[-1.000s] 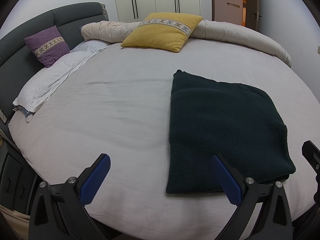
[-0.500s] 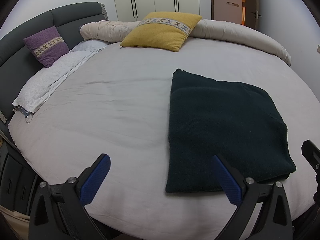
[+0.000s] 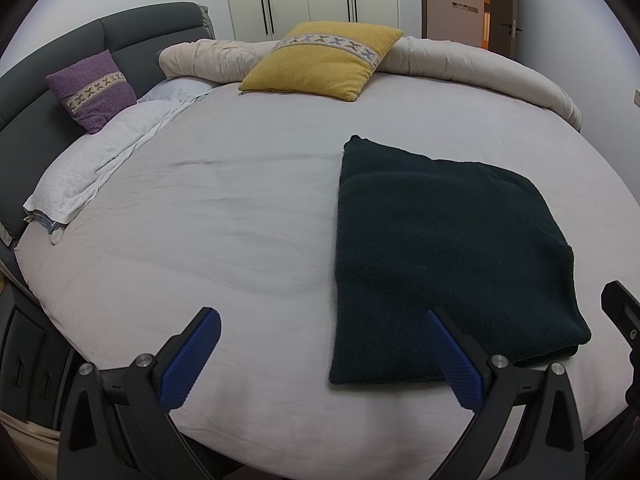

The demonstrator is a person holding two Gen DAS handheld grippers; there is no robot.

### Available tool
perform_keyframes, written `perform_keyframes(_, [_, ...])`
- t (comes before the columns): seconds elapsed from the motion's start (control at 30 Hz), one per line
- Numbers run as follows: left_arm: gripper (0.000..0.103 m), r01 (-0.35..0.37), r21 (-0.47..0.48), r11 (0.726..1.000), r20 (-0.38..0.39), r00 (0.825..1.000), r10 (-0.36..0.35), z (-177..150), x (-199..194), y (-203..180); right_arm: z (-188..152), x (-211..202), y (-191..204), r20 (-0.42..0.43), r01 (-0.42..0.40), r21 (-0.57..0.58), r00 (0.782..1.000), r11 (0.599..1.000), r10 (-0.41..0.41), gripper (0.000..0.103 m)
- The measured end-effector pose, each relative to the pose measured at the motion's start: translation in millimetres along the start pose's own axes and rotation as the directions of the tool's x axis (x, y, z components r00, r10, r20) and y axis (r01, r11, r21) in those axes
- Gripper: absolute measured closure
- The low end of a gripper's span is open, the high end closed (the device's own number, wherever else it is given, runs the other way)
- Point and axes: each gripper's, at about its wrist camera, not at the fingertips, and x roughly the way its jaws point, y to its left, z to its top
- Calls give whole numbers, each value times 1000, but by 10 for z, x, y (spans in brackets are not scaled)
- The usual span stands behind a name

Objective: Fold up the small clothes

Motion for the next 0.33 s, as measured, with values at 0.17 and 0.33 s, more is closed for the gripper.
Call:
perform_keyframes(0.17, [0,2,6,1000,-4,1000,-2,18,27,10,-11,30,-5,-4,-4,-1,1000,1000,4,8])
perform_keyframes(0.33, [0,4,16,1000,9,1000,-4,46,31,13,-48,20,33,-8,-6,4,1000,1000,6,8])
